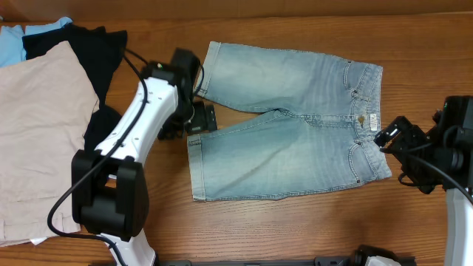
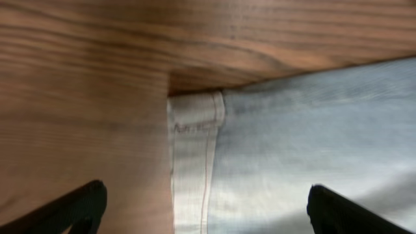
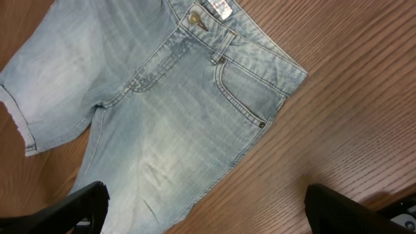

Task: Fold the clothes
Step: 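Grasp the left leg hem with the left gripper and straighten it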

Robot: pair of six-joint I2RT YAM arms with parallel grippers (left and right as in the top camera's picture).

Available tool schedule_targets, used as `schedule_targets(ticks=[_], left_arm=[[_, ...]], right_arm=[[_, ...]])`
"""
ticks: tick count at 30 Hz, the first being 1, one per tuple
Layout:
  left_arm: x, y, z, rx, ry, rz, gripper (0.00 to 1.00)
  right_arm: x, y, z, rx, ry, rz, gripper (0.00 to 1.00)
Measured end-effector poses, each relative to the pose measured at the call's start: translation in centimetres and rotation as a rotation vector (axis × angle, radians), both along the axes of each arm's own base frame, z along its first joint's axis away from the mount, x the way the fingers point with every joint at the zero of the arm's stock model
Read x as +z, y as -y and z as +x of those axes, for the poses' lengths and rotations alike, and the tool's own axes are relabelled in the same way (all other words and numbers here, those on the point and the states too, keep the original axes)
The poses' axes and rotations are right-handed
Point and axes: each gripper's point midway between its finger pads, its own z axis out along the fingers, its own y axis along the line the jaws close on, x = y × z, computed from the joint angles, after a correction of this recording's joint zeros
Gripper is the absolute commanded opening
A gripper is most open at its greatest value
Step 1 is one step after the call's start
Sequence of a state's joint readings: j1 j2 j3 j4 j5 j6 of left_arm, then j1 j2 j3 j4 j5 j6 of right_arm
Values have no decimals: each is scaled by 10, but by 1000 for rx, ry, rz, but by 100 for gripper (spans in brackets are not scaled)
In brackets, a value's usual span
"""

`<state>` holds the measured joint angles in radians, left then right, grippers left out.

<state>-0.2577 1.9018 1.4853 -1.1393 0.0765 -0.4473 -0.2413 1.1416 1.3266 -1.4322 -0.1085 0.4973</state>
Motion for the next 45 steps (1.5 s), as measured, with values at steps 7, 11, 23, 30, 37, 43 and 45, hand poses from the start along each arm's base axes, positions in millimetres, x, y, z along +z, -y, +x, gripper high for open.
schedule_targets(ticks=[7, 11, 23, 30, 37, 43, 45], left_arm=[[-45, 4, 4, -40, 70, -33, 73], [-60, 4, 4, -80, 97, -38, 49], [-69, -11, 10, -75, 140, 11, 11], [-66, -33, 28, -39, 206, 87, 15], [-65, -84, 33, 70, 200, 149, 86], [-43, -104, 31, 106, 134, 175, 100], [-27, -103, 32, 105, 111, 167, 100]], right_arm=[[-11, 1, 5, 0, -51, 13, 98], [-18, 1, 5, -1, -91, 23, 96], [-22, -4, 5, 20, -117, 28, 95], [-22, -10, 5, 43, -117, 32, 95], [-22, -11, 5, 17, -119, 44, 89], [-22, -11, 5, -42, -125, 65, 90], [-23, -12, 3, -60, -134, 73, 93]])
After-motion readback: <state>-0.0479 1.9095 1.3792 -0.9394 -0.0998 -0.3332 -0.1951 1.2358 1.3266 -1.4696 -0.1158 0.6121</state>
